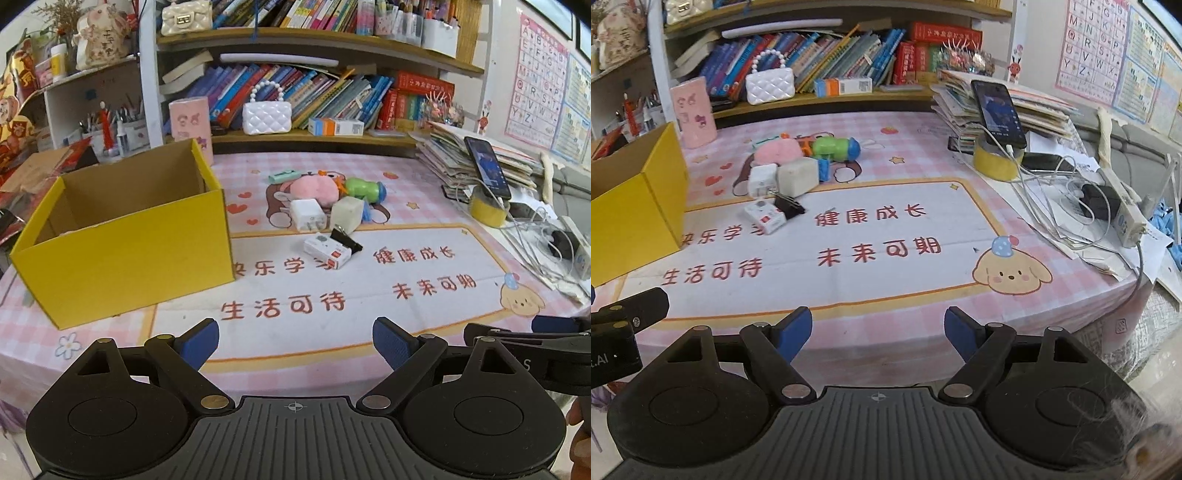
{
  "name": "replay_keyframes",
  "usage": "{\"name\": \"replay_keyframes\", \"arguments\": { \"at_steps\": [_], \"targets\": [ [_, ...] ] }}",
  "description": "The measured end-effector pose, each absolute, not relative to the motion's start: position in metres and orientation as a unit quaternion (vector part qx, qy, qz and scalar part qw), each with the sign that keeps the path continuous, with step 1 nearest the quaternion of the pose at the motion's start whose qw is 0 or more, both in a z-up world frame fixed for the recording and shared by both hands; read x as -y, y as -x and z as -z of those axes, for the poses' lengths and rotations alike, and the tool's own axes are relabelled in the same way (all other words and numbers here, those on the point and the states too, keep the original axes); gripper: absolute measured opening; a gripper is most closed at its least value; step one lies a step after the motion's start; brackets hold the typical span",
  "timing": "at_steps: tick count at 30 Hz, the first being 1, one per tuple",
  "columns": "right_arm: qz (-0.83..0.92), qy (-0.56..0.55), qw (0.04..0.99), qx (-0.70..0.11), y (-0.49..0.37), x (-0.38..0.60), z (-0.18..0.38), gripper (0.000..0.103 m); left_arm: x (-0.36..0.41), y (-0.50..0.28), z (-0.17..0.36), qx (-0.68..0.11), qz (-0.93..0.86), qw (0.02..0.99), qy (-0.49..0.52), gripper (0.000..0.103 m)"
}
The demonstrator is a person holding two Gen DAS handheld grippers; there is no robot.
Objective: Organize objects
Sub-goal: 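Move both tools back from the box toward the remaining toys, then grasp the white staple box with the left tool while the right tool grasps the black binder clip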
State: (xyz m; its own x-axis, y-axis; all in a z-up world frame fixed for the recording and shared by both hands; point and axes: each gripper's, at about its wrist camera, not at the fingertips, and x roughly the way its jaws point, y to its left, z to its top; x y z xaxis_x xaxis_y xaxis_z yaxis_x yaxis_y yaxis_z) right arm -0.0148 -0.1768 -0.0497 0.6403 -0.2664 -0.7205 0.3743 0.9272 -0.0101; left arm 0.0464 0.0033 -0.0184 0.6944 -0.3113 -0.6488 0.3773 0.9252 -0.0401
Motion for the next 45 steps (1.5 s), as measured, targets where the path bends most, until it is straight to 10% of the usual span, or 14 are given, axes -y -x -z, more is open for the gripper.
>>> {"name": "replay_keyframes", "arguments": {
  "at_steps": [45],
  "targets": [
    [0.042, -0.095, 0.922, -0.374, -0.119, 0.298, 0.068, 0.074, 0.102, -0.144, 0.033, -0.373, 0.069, 0.925, -0.033, 0.094]
  ]
}}
